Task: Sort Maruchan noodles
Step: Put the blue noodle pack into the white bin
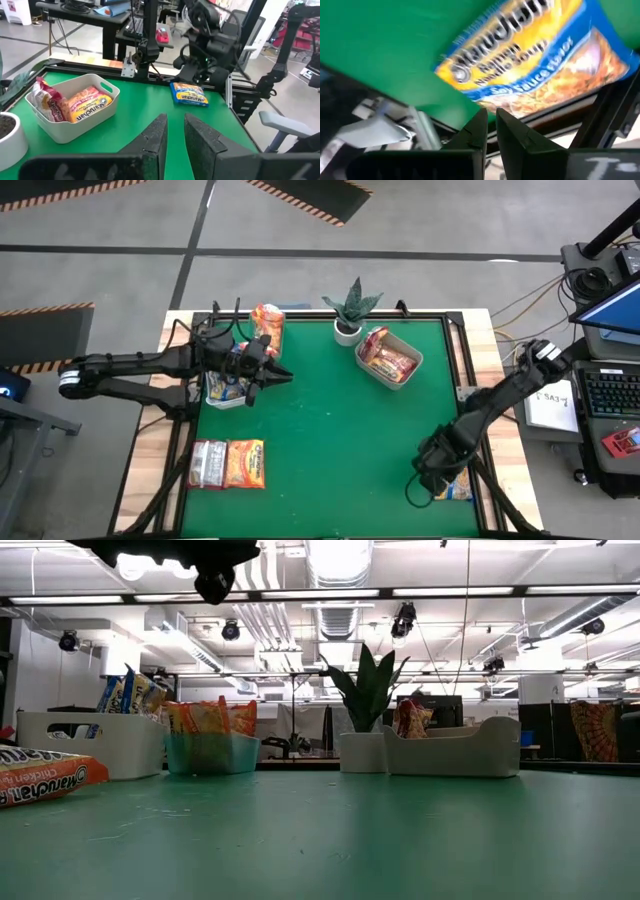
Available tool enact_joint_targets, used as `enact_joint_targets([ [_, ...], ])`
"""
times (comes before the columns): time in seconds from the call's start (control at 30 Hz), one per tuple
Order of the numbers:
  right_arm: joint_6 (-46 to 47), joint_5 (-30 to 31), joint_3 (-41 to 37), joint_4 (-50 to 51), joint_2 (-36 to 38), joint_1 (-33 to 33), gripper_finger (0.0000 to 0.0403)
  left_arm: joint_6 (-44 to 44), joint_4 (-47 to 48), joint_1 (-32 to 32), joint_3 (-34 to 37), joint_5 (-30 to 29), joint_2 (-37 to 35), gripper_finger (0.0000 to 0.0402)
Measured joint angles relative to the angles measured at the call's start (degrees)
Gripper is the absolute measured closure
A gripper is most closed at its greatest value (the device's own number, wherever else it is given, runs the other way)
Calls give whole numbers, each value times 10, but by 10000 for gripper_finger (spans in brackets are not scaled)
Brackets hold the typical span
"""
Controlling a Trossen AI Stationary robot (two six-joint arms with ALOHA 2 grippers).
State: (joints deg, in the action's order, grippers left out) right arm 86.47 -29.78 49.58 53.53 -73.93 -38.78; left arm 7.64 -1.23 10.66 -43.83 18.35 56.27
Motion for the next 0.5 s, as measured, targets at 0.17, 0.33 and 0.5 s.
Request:
enact_joint_targets([
  [0.17, 9, -23, -16, -15, -39, -33, 375, 0, -2, -1, 2, 0, 0, 355],
  [0.33, -40, 0, -14, -21, -78, -29, 375, 0, -2, -1, 4, 0, 0, 355],
  [0.5, -106, 139, -14, -62, -93, 9, 375, -1, -2, -1, 4, -6, 0, 355],
])
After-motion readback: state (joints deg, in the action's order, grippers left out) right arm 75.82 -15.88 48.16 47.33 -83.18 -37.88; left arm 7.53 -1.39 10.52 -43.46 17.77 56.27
